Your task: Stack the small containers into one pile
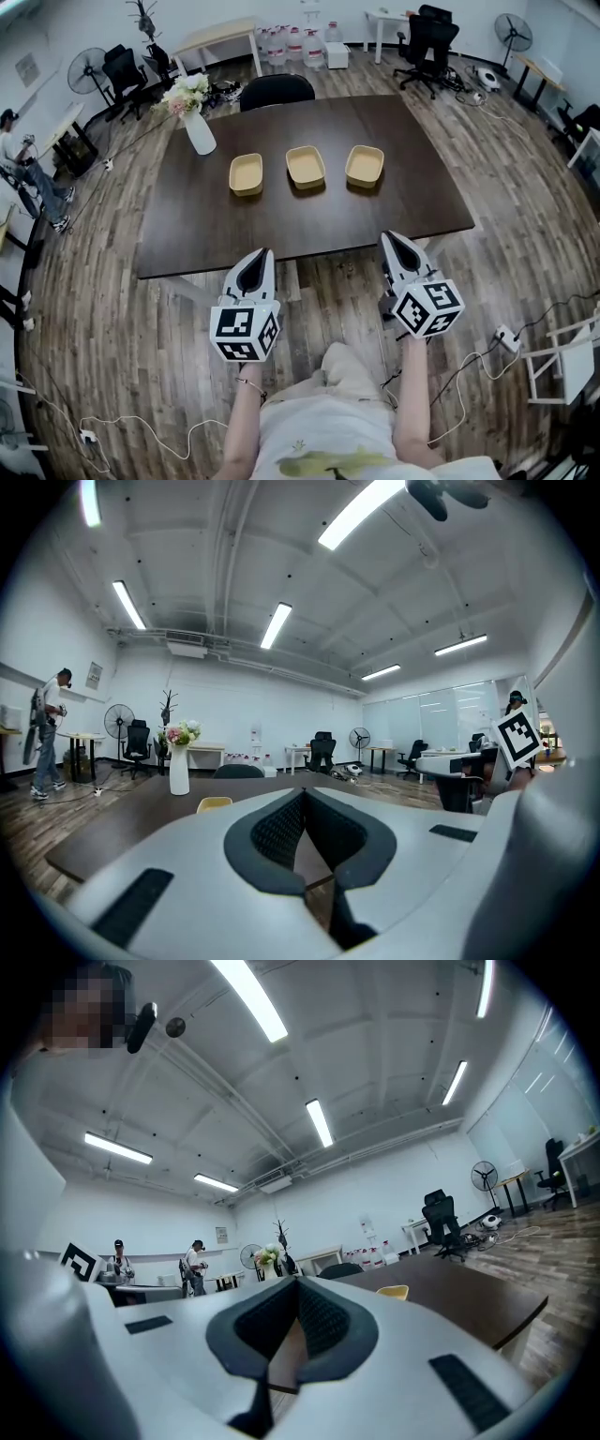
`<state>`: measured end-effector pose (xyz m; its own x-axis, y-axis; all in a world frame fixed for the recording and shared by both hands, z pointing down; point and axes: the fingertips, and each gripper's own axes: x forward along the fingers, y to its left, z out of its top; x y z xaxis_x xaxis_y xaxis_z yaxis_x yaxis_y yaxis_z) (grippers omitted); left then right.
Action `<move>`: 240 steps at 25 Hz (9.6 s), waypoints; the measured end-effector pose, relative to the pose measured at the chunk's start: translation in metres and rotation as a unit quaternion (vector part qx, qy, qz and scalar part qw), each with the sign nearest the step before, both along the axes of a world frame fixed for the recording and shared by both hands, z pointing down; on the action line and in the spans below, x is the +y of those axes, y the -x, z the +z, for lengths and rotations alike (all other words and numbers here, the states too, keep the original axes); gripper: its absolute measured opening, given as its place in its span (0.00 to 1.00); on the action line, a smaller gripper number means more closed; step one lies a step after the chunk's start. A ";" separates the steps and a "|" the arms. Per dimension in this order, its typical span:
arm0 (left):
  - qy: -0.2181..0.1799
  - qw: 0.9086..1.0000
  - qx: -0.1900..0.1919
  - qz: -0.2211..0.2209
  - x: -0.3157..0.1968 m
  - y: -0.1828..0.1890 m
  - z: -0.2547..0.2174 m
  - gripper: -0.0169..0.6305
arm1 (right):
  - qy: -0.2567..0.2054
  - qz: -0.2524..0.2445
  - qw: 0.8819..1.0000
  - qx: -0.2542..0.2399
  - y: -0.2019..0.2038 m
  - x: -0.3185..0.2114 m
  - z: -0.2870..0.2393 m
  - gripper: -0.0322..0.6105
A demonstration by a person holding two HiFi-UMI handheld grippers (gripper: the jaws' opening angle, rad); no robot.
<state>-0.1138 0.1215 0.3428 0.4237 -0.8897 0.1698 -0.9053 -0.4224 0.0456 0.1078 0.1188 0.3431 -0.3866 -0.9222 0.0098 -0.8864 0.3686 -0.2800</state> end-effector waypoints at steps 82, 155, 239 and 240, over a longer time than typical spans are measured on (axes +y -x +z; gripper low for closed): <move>0.211 0.965 -0.040 0.153 -0.320 -0.180 0.165 0.06 | 0.380 0.210 0.901 -0.012 -0.138 -0.356 0.248 0.25; 0.220 0.974 0.037 -0.033 -0.336 -0.012 0.158 0.06 | 0.364 -0.028 0.926 0.094 0.072 -0.412 0.213 0.11; 0.213 0.971 0.044 -0.101 -0.336 0.173 0.161 0.06 | 0.380 -0.093 0.919 0.057 0.286 -0.410 0.241 0.28; 0.213 0.971 0.044 -0.103 -0.336 0.175 0.161 0.06 | 0.380 -0.091 0.918 0.067 0.286 -0.411 0.242 0.25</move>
<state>-0.2884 -0.2149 0.5037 0.2744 -0.8137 0.5124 -0.9531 -0.1592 0.2576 -0.1780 -0.2920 0.5848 -0.4822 -0.5500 0.6819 -0.8747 0.2580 -0.4103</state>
